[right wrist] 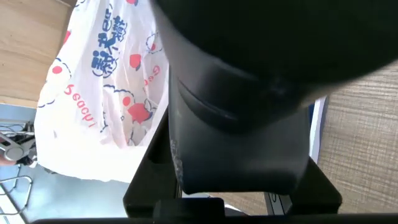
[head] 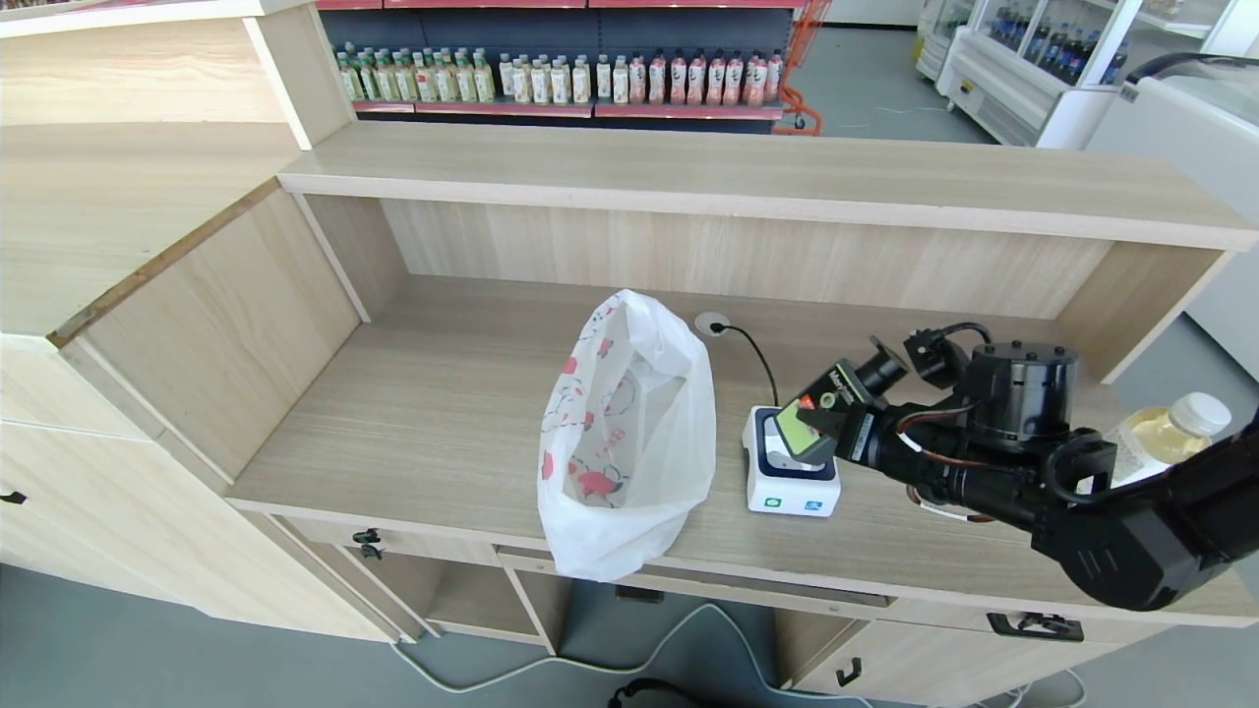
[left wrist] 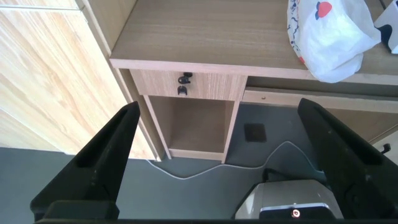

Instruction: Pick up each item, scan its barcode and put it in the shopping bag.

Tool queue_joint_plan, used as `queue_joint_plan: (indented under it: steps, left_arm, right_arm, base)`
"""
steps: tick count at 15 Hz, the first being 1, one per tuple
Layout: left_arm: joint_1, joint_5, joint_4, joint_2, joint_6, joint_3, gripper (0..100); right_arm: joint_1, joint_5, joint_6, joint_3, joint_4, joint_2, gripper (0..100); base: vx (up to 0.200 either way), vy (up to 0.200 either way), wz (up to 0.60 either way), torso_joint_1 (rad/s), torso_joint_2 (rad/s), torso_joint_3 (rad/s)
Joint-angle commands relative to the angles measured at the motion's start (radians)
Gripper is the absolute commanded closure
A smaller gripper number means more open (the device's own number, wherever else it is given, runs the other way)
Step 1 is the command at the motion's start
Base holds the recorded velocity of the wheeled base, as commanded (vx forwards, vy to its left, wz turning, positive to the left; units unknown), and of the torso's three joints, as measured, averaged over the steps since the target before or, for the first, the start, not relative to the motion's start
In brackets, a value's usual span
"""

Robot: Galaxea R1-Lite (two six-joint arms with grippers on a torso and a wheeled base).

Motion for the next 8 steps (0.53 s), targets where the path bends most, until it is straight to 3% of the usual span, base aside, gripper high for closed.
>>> queue_joint_plan:
  steps: [1, 8]
  left_arm:
    - [0.000, 0.000, 0.000, 0.000, 0.000, 0.000, 0]
    - [0.000, 0.000, 0.000, 0.000, 0.000, 0.000, 0]
  right_arm:
    - [0.001, 0.001, -0.002, -0.018, -0.002, 0.024, 100]
    - [0.038, -0.001, -0.003, -0.106, 0.001, 0.085, 100]
  base:
    - [0.000, 0.000, 0.00, 0.000, 0.00, 0.000]
    - [0.000, 0.000, 0.00, 0.000, 0.00, 0.000]
